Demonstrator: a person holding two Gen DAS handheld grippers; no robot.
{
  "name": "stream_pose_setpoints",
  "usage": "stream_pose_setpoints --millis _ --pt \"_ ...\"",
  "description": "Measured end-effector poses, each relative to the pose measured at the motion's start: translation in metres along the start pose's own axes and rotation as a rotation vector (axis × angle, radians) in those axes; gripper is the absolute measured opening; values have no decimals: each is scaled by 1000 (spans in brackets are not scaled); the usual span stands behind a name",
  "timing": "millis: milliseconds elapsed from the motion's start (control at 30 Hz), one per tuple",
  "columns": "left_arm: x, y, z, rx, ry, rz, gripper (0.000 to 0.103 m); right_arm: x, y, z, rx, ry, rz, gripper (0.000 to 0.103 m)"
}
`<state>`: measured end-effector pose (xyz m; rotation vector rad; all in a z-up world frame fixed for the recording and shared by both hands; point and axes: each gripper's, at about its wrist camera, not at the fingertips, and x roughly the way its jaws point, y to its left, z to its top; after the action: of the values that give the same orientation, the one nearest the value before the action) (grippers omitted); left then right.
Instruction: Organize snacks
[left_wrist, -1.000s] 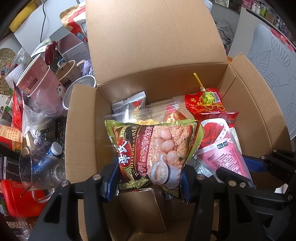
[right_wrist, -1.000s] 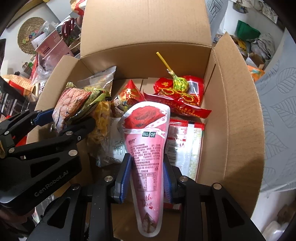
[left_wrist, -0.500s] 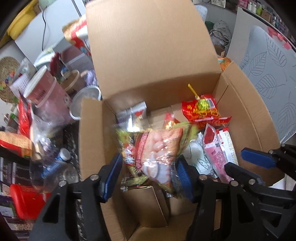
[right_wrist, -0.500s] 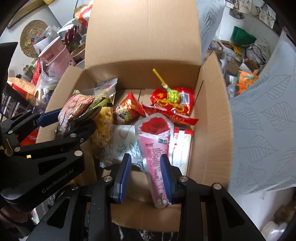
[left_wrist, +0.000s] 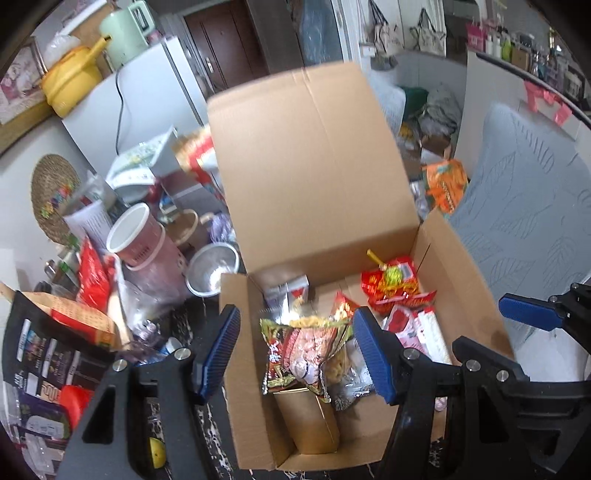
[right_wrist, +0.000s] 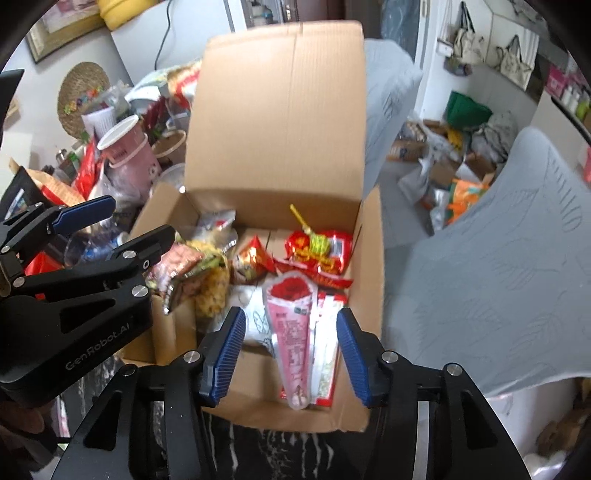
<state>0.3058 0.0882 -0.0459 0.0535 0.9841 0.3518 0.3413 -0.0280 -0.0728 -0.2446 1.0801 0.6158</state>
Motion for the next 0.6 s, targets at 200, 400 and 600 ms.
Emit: stream_pose_setpoints --millis 200,400,600 --pt "-42 9 9 -32 -80 -13 63 -41 6 7 -13 -82 -2 51" --pt "-84 18 10 -47 -149 -35 63 -80 14 8 -25 -152 -3 51" --pt "-126 24 -1 -82 -205 -71 77 -121 23 -1 -47 -222 -18 59"
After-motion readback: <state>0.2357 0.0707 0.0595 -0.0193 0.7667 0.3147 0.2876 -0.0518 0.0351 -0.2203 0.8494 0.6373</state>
